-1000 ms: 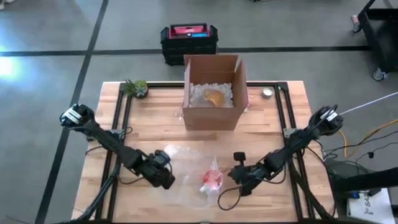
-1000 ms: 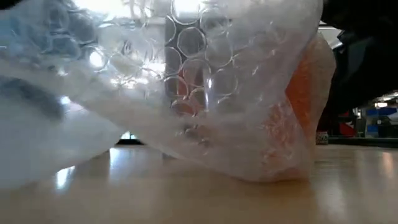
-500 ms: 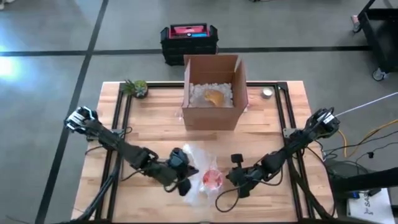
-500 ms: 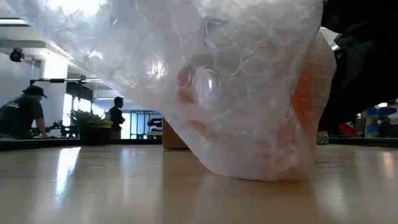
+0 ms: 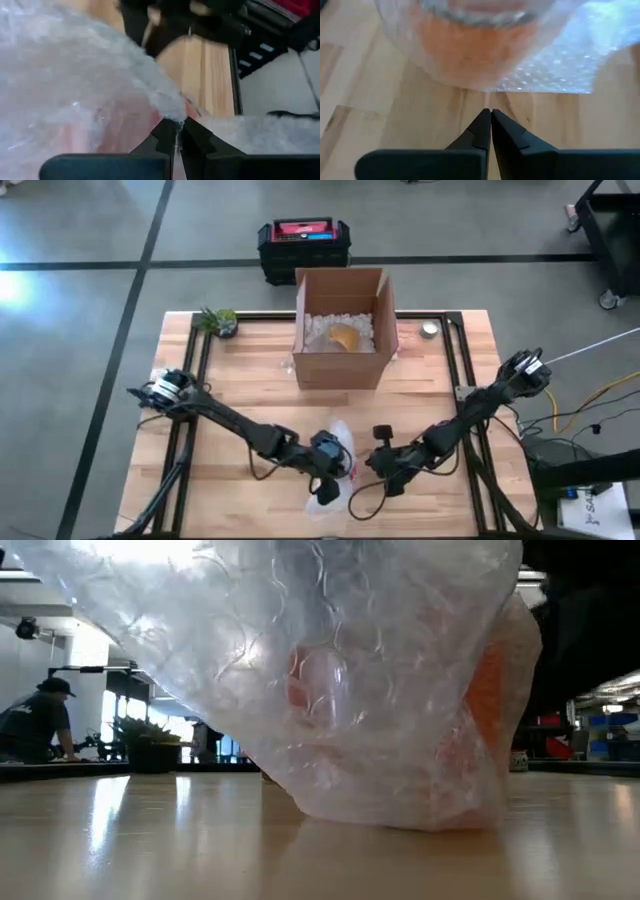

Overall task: Wrap mug
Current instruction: Wrap the orange mug with the transparent bubble wrap

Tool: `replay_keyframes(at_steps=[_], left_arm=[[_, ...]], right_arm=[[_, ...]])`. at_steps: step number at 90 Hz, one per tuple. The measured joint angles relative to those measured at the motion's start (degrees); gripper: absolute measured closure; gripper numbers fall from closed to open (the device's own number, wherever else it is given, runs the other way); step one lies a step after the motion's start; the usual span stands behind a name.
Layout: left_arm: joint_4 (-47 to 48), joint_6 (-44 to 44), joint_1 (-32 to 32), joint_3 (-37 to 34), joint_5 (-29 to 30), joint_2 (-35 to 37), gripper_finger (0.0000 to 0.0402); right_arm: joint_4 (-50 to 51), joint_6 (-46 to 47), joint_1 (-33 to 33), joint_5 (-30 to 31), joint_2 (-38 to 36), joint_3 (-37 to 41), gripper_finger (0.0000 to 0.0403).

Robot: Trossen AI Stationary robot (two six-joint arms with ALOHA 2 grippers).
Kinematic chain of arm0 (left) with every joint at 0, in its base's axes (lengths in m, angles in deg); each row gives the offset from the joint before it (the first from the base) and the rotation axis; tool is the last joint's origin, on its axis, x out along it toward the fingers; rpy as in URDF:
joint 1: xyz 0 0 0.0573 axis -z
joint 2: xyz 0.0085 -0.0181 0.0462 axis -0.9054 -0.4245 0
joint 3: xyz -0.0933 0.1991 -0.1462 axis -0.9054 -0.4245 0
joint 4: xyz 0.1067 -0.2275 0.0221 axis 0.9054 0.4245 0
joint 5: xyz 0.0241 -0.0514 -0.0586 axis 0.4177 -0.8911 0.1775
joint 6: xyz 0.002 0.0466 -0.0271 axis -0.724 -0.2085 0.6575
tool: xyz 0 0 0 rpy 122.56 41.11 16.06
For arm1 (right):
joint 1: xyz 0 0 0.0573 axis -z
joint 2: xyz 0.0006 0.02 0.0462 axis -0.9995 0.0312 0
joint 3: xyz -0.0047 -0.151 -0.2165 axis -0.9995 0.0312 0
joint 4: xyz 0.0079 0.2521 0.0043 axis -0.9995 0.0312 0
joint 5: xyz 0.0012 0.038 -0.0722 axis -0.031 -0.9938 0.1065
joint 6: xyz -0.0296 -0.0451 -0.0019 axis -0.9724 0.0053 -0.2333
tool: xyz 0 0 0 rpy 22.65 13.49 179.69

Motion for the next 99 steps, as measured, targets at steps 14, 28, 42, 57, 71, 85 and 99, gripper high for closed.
replay_keyframes(at_steps=[14, 28, 42, 57, 71, 85, 99], left_arm=[[1.32, 0.0, -0.33, 0.32, -0.02, -0.76, 0.0398], [1.14, -0.51, -0.39, 0.4, 0.06, -0.63, 0.0397], [1.01, -1.06, -0.37, 0.82, 0.26, -0.58, 0.0397], [1.04, -1.47, -0.39, 0.82, 0.74, -0.37, 0.0397], [1.31, -2.33, -0.41, 0.82, 0.72, -0.04, 0.0397], [4.26, -4.21, -0.35, 0.82, 1.0, 2.82, 0.04], [6.69, -5.09, -0.15, 0.82, 1.83, 5.46, 0.0395]], right_arm=[[2.11, -3.99, 0.13, 1.72, -4.1, -5.11, 0.0403], [-3.52, -10.99, 2.52, 3.42, -2.59, -7.82, 0.0403], [-3.5, -10.97, 4.52, 0.67, 2.38, -8.3, 0.0403], [-5.97, -10.56, 4.03, -1.75, 6.86, -8.42, 0.0403], [-6.53, -11.19, 3.72, -2.19, 7.33, -8.45, 0.0403], [-6.8, -11.56, 3.72, -2.72, 7.12, -8.38, 0.0403], [-6.83, -11.56, 3.71, -2.89, 7.12, -8.37, 0.0403]])
